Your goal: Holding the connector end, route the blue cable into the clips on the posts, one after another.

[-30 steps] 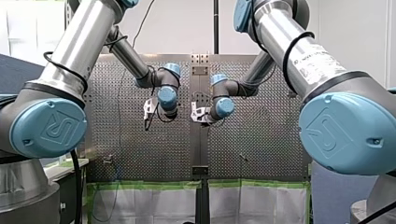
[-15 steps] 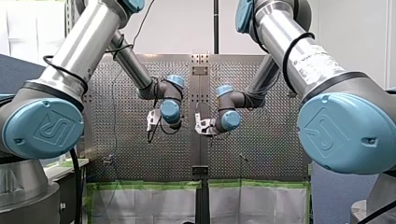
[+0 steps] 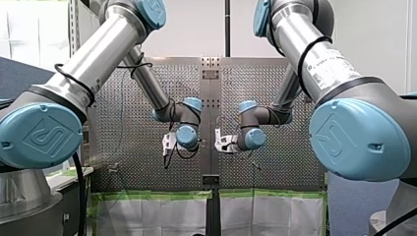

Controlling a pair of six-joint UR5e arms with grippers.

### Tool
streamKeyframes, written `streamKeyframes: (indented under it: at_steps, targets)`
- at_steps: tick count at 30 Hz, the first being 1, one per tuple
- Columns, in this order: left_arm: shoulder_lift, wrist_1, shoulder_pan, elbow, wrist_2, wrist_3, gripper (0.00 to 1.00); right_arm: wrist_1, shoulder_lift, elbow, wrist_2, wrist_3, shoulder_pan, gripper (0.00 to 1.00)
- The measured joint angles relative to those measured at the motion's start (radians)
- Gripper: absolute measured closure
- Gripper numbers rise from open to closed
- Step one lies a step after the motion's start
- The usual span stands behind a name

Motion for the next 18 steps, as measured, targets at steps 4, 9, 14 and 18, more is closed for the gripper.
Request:
streamKeyframes:
  at_steps: [4,9,14,18]
  targets:
    - [-0.008,0.034,-0.008,0.000,0.000,-0.001,1.00,-0.040,0.000,0.039,-0.038,-0.002,-0.038,1.00]
    - [-0.035,0.070,-0.019,0.000,0.009,-0.002,1.00,-0.084,0.001,0.084,-0.070,-0.010,-0.083,1.00]
    - [-0.078,0.112,-0.035,0.000,0.020,-0.013,1.00,-0.127,0.002,0.127,-0.062,-0.007,-0.119,1.00]
    - [-0.104,0.153,-0.049,0.000,0.022,-0.023,1.00,-0.161,0.002,0.161,-0.059,-0.004,-0.133,1.00]
